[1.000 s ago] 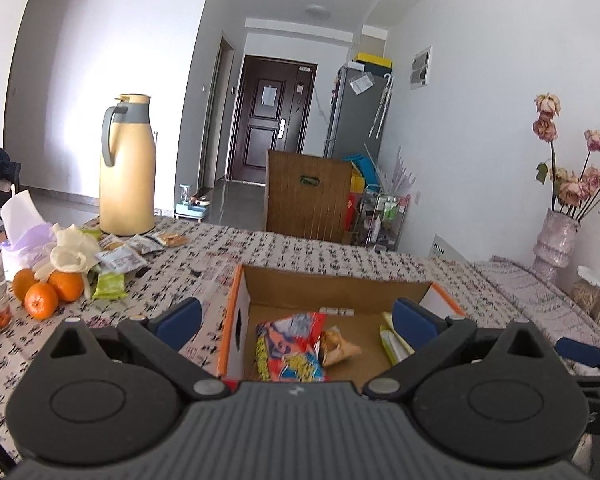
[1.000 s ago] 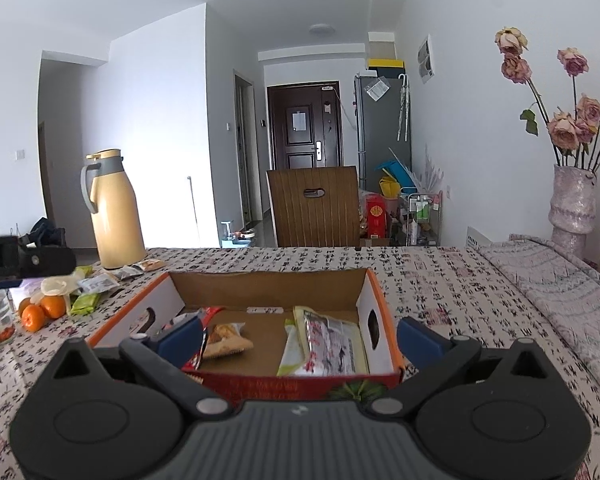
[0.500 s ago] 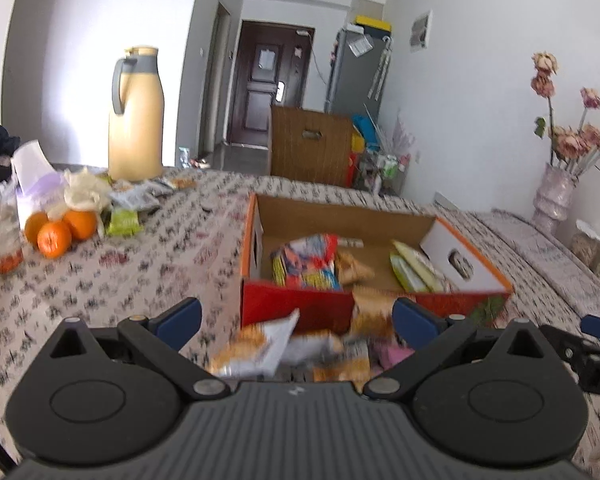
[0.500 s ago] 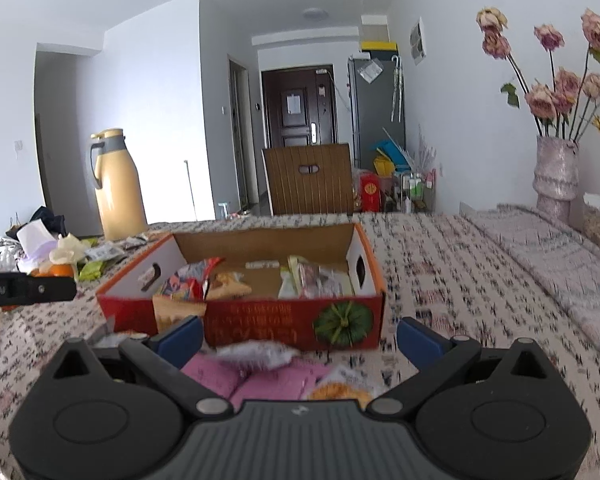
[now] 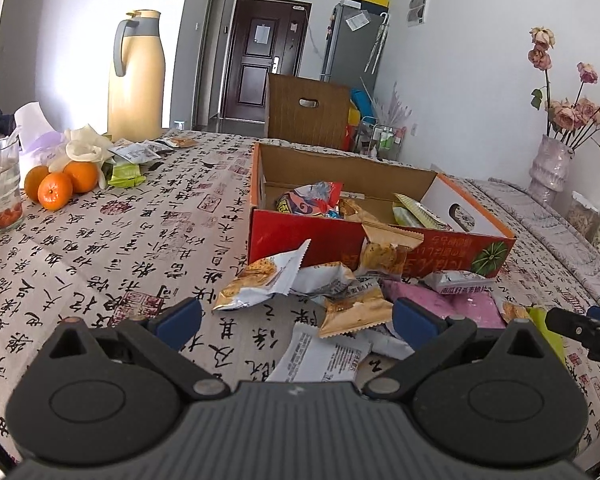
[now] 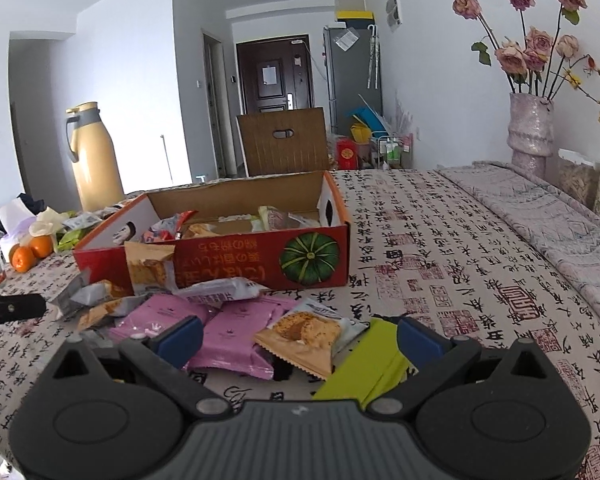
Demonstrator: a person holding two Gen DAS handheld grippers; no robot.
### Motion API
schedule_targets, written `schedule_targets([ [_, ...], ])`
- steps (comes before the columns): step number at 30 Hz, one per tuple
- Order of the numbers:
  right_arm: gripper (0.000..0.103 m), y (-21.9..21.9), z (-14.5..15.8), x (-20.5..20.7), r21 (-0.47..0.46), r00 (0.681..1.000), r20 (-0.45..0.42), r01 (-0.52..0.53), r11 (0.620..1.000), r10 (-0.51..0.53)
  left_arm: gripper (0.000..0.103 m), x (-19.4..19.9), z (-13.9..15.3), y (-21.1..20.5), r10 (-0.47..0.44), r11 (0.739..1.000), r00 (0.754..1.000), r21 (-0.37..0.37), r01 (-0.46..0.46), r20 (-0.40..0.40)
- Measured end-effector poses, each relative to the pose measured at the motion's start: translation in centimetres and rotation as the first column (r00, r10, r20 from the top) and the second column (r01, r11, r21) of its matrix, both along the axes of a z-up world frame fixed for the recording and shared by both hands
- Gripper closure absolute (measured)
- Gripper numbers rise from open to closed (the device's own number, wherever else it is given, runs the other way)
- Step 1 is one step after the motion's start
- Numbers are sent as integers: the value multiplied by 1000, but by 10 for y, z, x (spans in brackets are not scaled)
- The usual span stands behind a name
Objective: Organize snacks
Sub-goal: 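Grasp the lime-green bar with the right gripper while the left gripper moves to the white packet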
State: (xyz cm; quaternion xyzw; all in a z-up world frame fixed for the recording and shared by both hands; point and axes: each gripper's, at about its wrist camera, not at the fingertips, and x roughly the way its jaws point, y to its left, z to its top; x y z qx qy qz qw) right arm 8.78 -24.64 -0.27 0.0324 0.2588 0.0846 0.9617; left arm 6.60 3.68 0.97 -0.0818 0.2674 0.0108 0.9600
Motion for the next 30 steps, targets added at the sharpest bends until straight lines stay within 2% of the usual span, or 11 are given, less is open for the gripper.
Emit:
schedule_targets([
  [15,0,-2,-18,12,-31,997,-67,25,999,-27,0,9,-7,-4,-15,1000,999,3,15,-29],
  [23,1,-8,-43,23,-87,985,-151,74,993,-87,0,11,-11,-3,-10,1000,999,-1,10,-44],
  [28,24,-12,-47,22,-105,983,-151,87,991,-102,0,12,-13,-3,-7,1000,999,1,7,-49],
  [30,50,-15,-45,20,-103,986,-141,81,991,-95,0,12,-13,-3,-8,1000,999,1,8,-52],
])
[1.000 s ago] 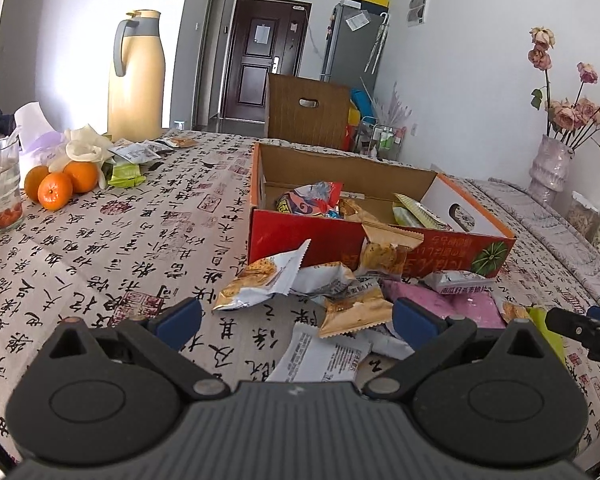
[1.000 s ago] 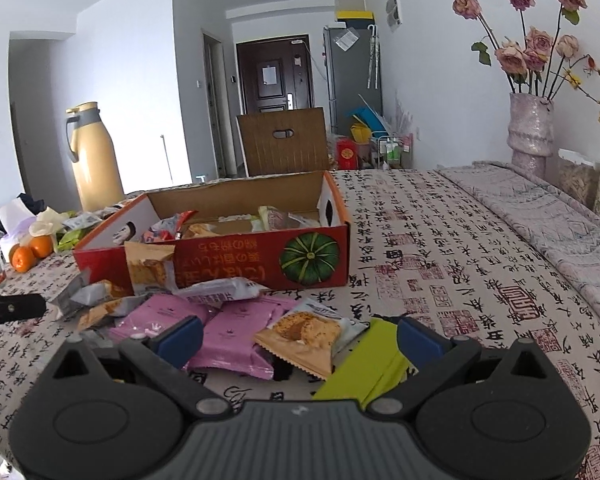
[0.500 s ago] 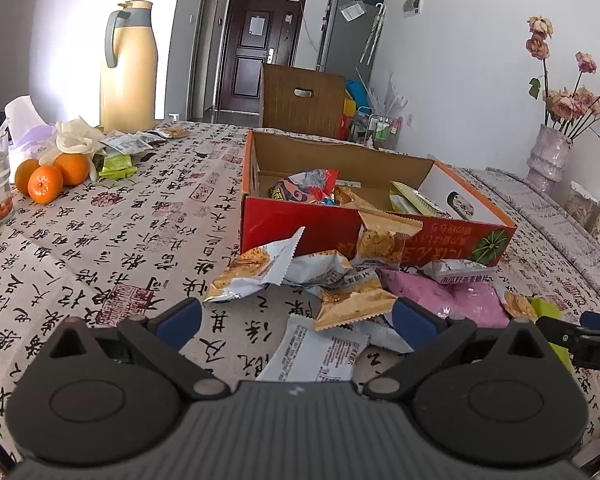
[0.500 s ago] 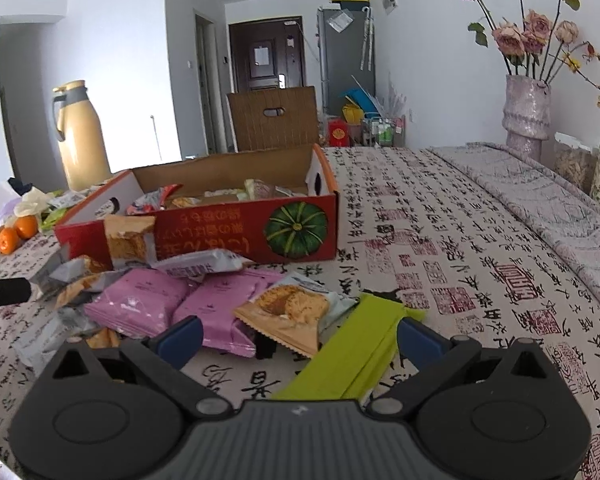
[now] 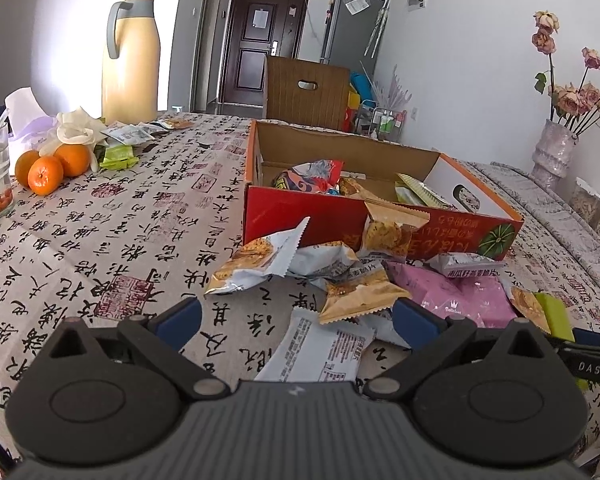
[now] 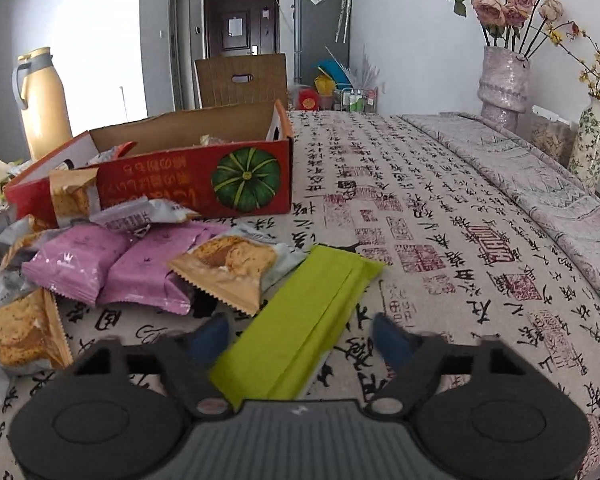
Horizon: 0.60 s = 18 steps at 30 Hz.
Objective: Organize snacks
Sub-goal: 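Grasp the lime-green bar with the right gripper while the left gripper moves to the white packet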
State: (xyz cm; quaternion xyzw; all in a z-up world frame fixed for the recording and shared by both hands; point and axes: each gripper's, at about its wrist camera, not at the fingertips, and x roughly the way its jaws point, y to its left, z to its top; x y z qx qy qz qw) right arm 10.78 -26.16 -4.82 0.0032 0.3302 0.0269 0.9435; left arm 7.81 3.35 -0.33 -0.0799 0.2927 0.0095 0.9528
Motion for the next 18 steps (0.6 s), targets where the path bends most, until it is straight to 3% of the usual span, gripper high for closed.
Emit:
schedule_targets([
  [4,64,-7,3,-2,-4,1000,4,-11,1000,11,0,-1,1,0,-1,1000,1000,0,1,3],
  [18,69,-22,4,-8,53,999,36,6,999,-8,0,-2,-4,-2,-1,1000,1000,9,1,-22],
])
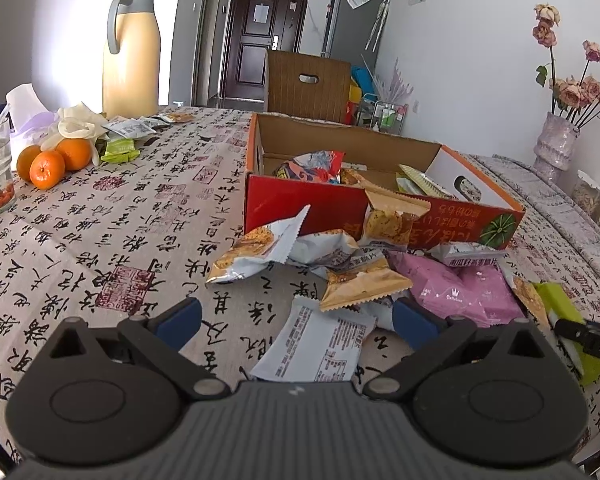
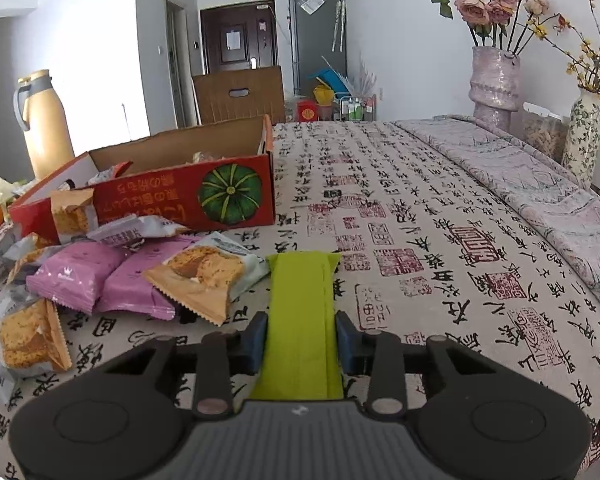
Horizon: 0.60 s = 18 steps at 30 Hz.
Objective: Organize snacks
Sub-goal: 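Grasp the lime-green bar with the right gripper while the left gripper moves to the white packet, then grasp the white printed packet with the left gripper while the right gripper lifts the green bar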
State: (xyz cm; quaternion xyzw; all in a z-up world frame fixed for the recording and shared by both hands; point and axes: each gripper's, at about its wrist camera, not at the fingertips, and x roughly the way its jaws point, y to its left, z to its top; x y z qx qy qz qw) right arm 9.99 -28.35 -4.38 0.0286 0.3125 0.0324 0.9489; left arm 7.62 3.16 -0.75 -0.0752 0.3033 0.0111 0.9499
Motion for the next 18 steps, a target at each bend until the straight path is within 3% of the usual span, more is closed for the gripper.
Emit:
schedule_targets([
  [12,69,-5,11,-6,32,998,59,16,999,-18,1,12,-16,-11,-43,998,996,45,46,-76],
  [18,69,0,7,-4,46,999,52,-5,999,3,21,18,-25,-14,-54,997,992,48,59,-112],
])
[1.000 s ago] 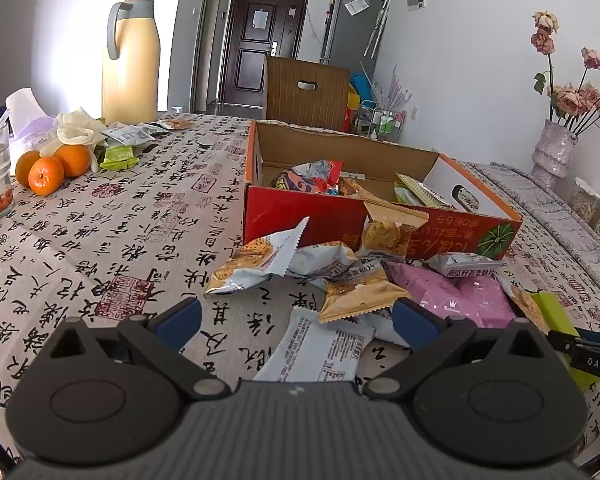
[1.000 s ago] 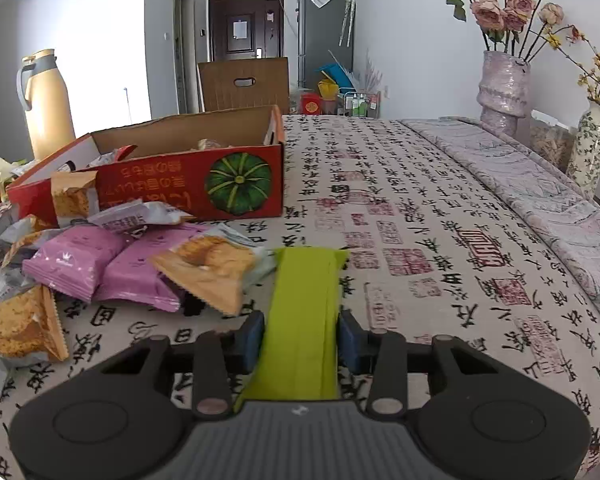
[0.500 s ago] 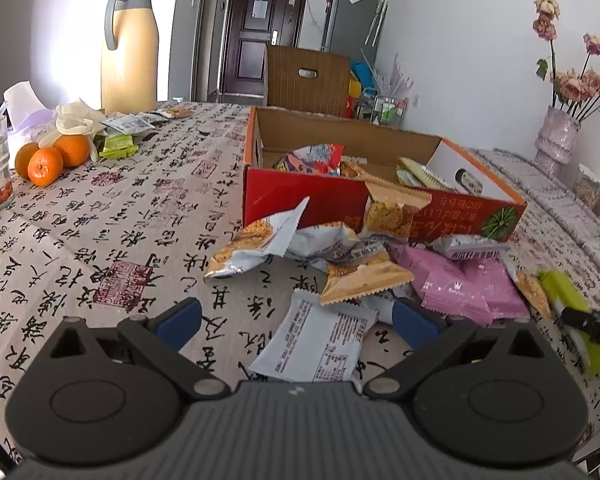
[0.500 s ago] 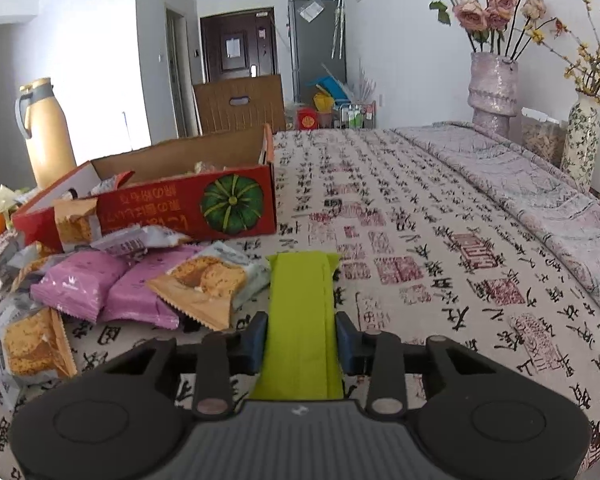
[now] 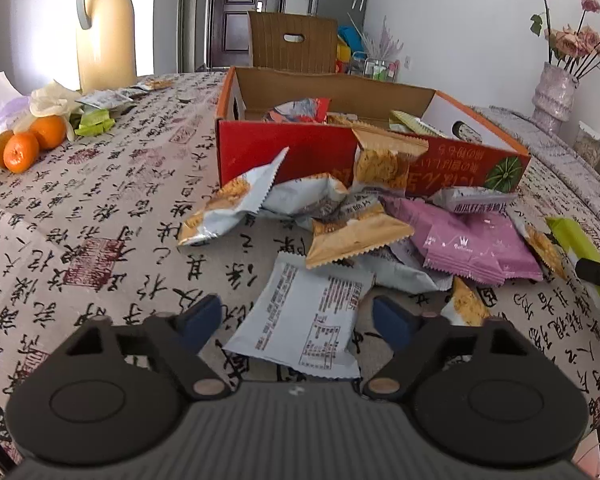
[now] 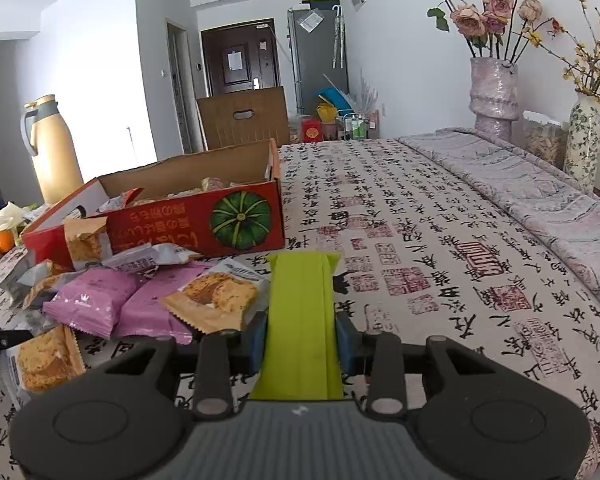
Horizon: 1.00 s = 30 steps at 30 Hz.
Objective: Organize snacks
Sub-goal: 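Grasp the white printed packet with the left gripper while the right gripper lifts the green bar, then carry the white packet and green bar over the box and open both grippers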
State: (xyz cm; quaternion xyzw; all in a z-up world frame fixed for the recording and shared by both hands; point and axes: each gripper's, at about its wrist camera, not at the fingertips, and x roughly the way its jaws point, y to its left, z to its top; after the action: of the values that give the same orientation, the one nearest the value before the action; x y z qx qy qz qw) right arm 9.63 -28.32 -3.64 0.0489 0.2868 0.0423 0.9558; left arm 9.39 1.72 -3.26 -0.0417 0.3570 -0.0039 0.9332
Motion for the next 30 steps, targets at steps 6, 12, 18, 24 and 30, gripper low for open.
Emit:
schedule_targets([
  [6,69,3,0,-1,3,1000,2,-9,1000,9,51,-1,0,-4,-21,1000,1000,15,21,23],
  [12,69,5,0,-2,6,1000,3,-18,1000,18,61,-4,1,-6,-34,999,999,5,34,42],
  [18,69,7,2,-5,4,1000,9,-23,1000,23,61,-10,4,2,-9,1000,999,-6,10,50],
  [24,69,9,6,-10,2,999,22,-28,1000,28,61,-19,10,3,-9,1000,998,-1,9,68],
  [30,69,11,12,-16,2,999,41,-32,999,32,61,-30,21,5,-8,1000,995,-8,9,103],
])
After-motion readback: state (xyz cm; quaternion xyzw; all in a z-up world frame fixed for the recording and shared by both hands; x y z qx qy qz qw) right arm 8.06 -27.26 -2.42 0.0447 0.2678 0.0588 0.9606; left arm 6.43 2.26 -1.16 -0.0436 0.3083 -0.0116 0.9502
